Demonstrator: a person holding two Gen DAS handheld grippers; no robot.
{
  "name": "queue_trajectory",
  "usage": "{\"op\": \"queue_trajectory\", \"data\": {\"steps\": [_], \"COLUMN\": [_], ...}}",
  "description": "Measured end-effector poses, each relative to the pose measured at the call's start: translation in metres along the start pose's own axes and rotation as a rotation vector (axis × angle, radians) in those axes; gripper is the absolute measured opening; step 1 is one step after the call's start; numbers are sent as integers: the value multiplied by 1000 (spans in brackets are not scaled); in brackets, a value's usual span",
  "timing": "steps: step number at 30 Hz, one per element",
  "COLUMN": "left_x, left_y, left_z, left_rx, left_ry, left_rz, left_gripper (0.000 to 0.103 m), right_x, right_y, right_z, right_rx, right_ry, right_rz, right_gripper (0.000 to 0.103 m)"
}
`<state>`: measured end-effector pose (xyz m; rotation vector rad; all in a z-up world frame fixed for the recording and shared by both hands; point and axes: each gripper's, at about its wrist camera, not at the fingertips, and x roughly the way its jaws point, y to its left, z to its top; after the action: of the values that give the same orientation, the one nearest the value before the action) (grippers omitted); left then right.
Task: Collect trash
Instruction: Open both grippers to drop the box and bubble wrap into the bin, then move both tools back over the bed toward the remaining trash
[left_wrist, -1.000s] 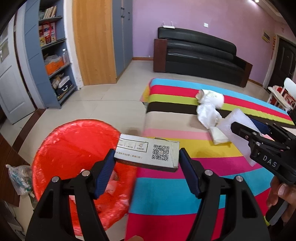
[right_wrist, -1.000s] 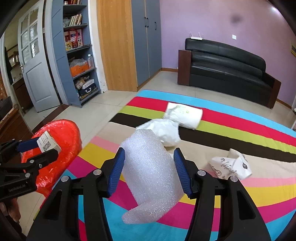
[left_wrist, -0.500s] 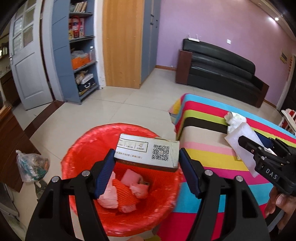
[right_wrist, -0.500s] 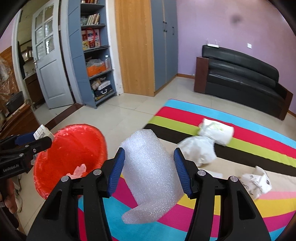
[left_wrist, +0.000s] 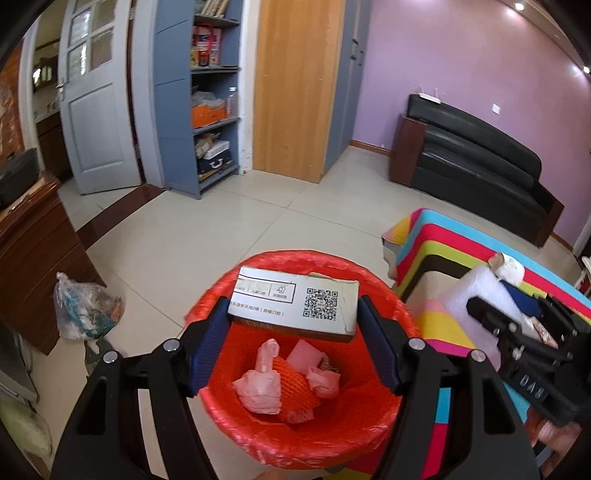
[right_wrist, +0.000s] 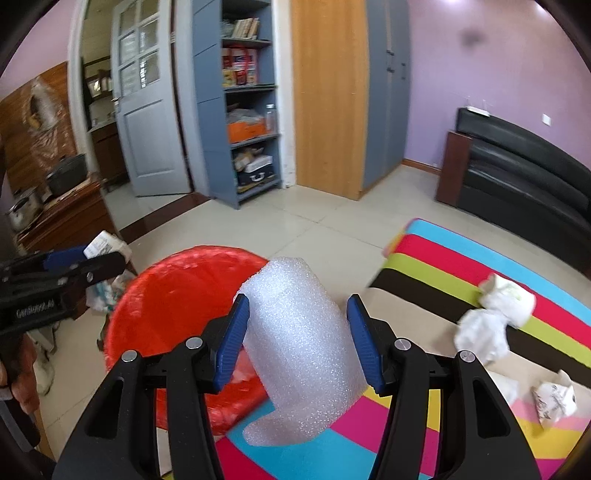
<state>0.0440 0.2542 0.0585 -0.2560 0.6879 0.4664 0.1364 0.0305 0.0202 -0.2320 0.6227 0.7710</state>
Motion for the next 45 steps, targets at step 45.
{"op": "queue_trajectory", "data": {"steps": [45], "left_x": [6], "left_y": [7], "left_z": [9], "left_rx": [-98], "left_ry": [-41], "left_rz": [12], "left_gripper": [80], "right_x": [8], "right_y": [7], "right_z": [-2], "right_rx": [-29], "right_ry": [-14], "right_rz": [65], "right_gripper": [78]}}
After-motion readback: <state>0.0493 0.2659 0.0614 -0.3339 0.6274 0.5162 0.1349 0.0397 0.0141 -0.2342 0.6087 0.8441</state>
